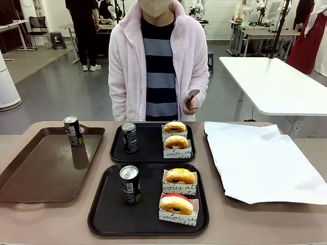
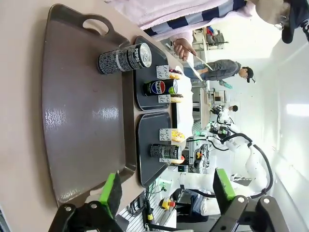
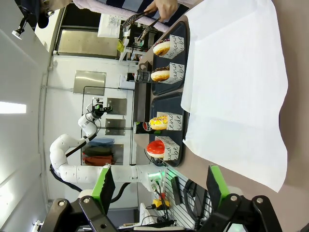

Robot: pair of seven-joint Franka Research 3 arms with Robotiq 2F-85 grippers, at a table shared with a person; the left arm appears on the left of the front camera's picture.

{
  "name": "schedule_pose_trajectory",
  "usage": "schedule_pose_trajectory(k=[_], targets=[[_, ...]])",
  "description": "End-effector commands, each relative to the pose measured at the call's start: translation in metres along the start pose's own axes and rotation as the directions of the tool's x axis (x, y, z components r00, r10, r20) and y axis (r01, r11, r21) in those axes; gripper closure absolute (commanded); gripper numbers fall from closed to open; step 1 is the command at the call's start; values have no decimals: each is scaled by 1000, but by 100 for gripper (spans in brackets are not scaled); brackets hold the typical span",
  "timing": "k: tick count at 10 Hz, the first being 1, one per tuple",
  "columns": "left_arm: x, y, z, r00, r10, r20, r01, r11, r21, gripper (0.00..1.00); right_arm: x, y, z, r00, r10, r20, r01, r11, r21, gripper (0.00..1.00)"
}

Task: Set up donuts and drinks on trays.
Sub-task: Pick up one Pepsi coke from the Handle tray and place it on the Flat Tray without a Pepsi coke.

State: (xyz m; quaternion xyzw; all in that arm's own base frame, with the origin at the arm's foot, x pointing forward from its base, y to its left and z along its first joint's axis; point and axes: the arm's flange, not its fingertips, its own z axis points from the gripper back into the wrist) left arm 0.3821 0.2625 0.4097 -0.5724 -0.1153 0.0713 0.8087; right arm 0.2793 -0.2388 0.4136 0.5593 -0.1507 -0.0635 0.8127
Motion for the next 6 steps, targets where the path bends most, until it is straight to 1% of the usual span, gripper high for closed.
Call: schedule_pose_trajectory(k=[1, 6], targets=[[-3, 0, 1, 1000, -3, 0, 3, 1000, -4, 1, 0, 0, 0, 1000, 0, 4, 0, 1000, 14, 0], [-3, 0, 1, 1000, -3, 0, 3, 1000, -4, 1, 0, 0, 0, 1000, 0, 4, 0, 1000, 14, 0]])
